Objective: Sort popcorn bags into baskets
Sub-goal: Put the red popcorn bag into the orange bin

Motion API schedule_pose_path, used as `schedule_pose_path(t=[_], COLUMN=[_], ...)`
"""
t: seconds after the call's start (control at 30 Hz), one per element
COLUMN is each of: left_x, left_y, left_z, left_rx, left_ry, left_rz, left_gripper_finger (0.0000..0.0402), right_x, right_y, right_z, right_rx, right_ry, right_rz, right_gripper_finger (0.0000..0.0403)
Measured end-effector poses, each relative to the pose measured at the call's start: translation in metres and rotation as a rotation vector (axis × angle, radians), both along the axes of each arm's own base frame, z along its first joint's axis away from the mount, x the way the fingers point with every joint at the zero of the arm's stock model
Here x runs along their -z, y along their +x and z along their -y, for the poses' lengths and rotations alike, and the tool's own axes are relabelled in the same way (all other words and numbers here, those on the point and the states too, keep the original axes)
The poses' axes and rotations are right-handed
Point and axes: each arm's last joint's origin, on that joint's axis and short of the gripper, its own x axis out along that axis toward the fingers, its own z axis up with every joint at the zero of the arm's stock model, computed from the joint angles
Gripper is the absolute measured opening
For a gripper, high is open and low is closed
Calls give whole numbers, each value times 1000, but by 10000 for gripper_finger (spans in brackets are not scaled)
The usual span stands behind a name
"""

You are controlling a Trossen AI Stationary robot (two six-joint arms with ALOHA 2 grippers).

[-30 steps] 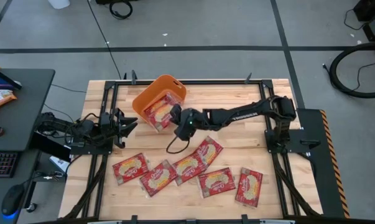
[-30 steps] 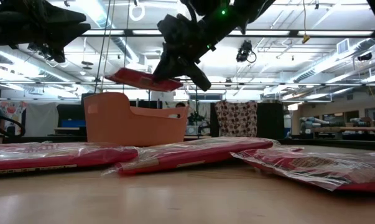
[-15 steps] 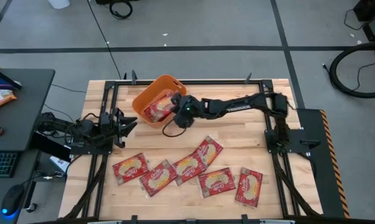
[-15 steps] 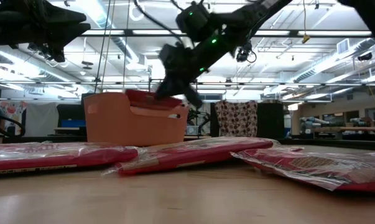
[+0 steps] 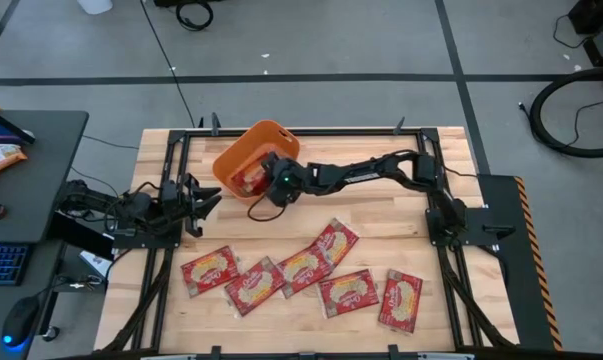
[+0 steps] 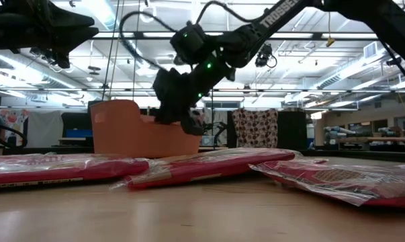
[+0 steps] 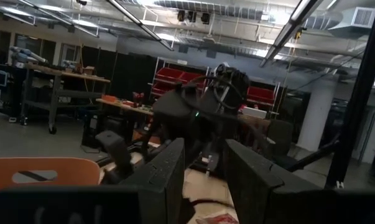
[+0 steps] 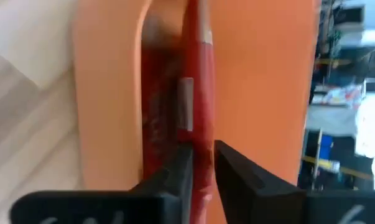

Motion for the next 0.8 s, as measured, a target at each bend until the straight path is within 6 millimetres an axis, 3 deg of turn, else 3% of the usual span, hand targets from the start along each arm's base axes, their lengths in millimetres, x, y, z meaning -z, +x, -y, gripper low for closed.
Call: schedule_pose_path(t=[0.13, 0.33, 0.57, 0.8], left_x=[0, 0, 0, 0], left_y=[0, 0, 0, 0], left_z=[0, 0, 0, 0], left_rx=[0, 0, 0, 2], left_ry=[0, 0, 0, -4], left_rz=[0, 0, -1, 0], left_gripper_finger=[117, 117, 117, 117], right_x=[-4, -30, -51, -45], right_y=[2, -5, -22, -35], right_z=[-5, -33, -96, -158], right_rx=[68, 149, 133, 26], right_ry=[-12, 24, 231, 533], right_rz=[11, 38, 21, -79], right_gripper_finger=[110, 135, 138, 139])
